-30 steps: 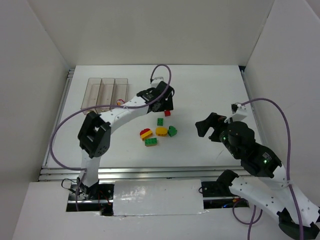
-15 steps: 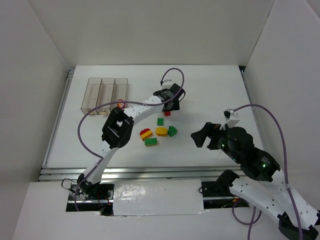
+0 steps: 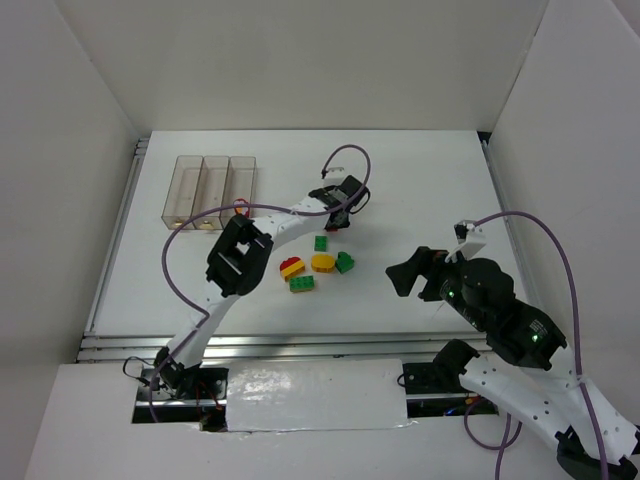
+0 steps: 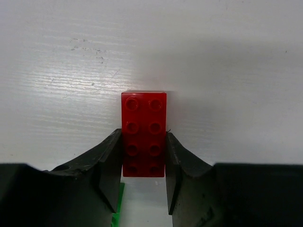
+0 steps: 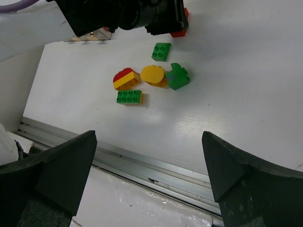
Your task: Sort the legos into containers by color
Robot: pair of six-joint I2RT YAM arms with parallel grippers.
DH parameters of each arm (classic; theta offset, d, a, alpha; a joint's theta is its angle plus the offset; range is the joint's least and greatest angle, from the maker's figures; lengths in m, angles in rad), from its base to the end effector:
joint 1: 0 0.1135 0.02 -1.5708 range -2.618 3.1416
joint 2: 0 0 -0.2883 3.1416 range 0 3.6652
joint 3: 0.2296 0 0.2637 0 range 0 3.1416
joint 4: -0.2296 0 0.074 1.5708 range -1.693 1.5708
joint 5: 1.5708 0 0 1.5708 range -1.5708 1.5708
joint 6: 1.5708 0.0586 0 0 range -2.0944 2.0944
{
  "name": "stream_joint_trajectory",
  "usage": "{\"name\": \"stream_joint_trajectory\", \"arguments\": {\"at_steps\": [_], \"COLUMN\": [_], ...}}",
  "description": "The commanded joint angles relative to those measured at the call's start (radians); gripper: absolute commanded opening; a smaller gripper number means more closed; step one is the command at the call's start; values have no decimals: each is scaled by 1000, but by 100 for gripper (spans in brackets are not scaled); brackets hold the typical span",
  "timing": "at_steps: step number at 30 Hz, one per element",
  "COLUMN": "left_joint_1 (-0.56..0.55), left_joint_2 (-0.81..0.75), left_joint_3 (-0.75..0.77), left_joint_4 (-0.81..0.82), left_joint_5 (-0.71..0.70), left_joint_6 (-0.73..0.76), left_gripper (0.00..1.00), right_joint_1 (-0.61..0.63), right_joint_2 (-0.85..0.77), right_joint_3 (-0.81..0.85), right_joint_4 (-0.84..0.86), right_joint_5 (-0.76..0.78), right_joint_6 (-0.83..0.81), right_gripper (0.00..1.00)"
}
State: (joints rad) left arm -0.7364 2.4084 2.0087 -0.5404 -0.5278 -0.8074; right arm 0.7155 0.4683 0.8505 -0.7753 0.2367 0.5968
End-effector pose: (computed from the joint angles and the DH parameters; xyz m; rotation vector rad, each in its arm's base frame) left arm 0.4404 -0.3594 0.1612 -0.2886 2.3265 -0.0792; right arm 0.0842 0.0550 0.3449 0.0399 2.0056 0.6264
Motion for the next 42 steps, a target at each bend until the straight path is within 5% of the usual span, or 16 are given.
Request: {"name": "stream_joint_trajectory", "arguments": {"at_steps": [1, 7, 14, 24, 27, 31, 38, 42], "left_joint_1": [0, 87, 322, 541, 581, 609, 617, 617], "left_joint_2": [-87, -319, -601, -559, -499, -459, -483, -560], "left_joint_3": [5, -108, -393, -450, -429, -430, -484, -459], "left_joint_4": [48, 183, 327, 372, 364, 370, 408, 350], "left_joint_5": [-40, -46, 182, 287, 345, 408, 417, 362], "left_joint_6": [56, 304, 620, 694, 677, 662, 623, 573], "left_gripper": [0, 0, 0, 0, 9, 32, 100, 100], "right_joint_1": [1, 2, 2, 2, 4, 2, 1, 2], "right_joint_2": [6, 26, 39, 104, 93, 96, 108, 130], "right_joint_3": [15, -5, -56, -80, -100, -110, -108, -116], "right_joint_4": [2, 28, 83, 123, 137, 133, 140, 154], "right_joint_5": [13, -25, -91, -188, -189, -188, -192, -183], "right_joint_6": [-20, -32, -40, -48, -45, -45, -43, -32], "right_gripper": [100, 100, 100, 99, 100, 100, 100, 100]}}
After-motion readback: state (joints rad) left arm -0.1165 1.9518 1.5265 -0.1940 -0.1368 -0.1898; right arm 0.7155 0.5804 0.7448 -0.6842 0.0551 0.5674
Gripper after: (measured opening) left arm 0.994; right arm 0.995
